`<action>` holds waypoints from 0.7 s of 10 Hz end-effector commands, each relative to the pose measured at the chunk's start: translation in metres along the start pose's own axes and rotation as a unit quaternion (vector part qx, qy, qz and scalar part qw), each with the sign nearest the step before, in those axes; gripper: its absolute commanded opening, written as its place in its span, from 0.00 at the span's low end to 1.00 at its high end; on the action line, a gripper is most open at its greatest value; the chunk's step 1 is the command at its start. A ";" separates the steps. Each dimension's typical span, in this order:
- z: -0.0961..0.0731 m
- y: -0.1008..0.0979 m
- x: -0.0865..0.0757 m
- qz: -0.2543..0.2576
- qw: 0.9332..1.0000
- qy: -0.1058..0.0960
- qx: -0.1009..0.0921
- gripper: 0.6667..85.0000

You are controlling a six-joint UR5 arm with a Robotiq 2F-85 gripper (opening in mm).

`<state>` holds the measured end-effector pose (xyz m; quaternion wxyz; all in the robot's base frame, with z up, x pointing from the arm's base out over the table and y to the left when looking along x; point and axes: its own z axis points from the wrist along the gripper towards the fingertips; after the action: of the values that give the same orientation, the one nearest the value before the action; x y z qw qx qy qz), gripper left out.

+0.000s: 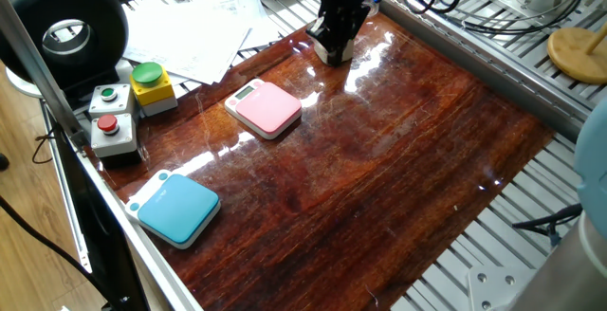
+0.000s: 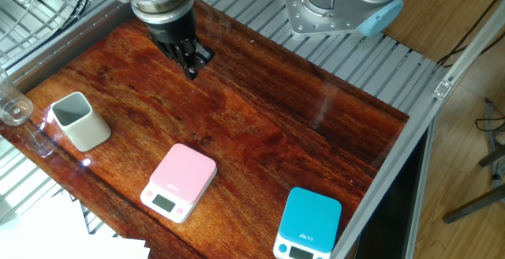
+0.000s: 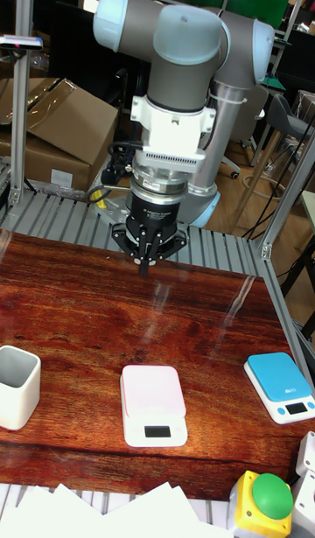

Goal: Place the block on the scale

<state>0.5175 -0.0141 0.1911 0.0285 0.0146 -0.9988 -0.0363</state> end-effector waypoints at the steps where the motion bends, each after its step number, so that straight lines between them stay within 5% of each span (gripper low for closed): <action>1: -0.002 0.002 -0.007 -0.023 1.000 -0.015 -0.005 0.10; 3: -0.001 -0.012 -0.007 -0.129 0.992 -0.006 -0.014 0.30; 4: -0.001 -0.044 -0.015 -0.164 0.986 -0.005 -0.009 0.43; 7: -0.013 -0.107 -0.026 -0.211 0.977 -0.002 -0.013 0.40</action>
<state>0.5366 -0.0761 0.1905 0.0221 0.1703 -0.9841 -0.0464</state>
